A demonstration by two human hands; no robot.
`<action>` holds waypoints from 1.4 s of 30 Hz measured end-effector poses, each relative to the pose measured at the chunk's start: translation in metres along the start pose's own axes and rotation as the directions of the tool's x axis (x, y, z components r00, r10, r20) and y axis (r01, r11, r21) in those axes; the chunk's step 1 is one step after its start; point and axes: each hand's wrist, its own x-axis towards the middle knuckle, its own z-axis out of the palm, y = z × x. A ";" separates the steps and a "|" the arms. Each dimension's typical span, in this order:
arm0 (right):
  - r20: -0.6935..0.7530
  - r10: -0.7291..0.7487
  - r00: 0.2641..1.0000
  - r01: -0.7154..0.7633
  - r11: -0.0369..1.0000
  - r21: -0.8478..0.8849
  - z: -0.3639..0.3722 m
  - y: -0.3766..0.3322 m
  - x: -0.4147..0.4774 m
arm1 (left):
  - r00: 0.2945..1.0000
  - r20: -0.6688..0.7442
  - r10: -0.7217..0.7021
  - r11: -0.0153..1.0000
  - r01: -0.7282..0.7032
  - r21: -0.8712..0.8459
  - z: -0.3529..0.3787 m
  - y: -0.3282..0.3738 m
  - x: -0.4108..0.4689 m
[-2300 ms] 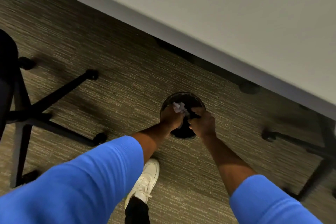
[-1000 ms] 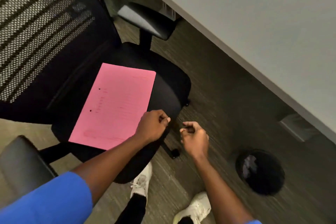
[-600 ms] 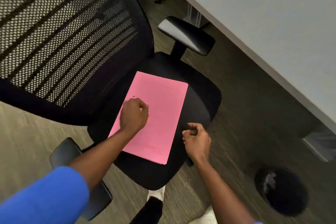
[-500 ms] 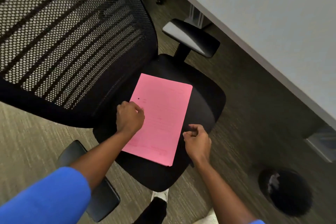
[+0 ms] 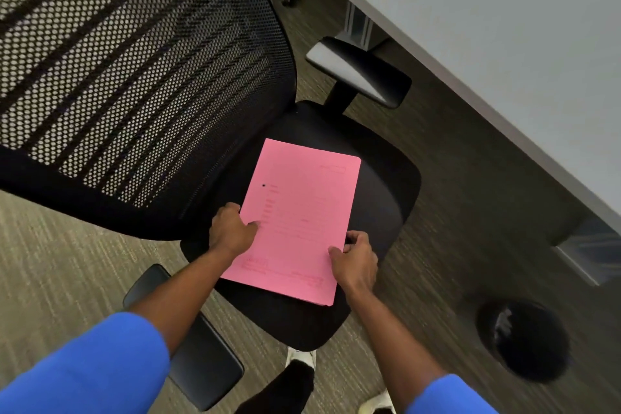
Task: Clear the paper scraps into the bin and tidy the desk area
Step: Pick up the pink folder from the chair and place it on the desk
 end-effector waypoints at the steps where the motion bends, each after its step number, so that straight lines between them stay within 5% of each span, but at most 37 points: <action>1: 0.001 0.008 1.000 -0.008 1.000 0.004 -0.001 0.000 -0.001 | 1.000 -0.001 0.000 1.000 0.000 0.000 -0.001 -0.002 0.000; 15: 0.031 0.024 0.999 -0.030 0.980 0.199 -0.105 0.026 -0.045 | 0.981 0.193 -0.025 0.923 0.097 -0.371 -0.012 0.025 -0.069; 21: -0.002 -0.025 1.000 0.024 0.956 0.291 -0.176 0.051 -0.074 | 0.964 0.250 0.091 0.930 0.008 -0.368 -0.019 0.053 -0.136; 42: -0.109 -0.186 0.976 0.215 0.895 0.390 -0.420 0.124 -0.130 | 0.905 0.082 0.417 0.839 -0.348 -0.417 0.032 0.224 -0.321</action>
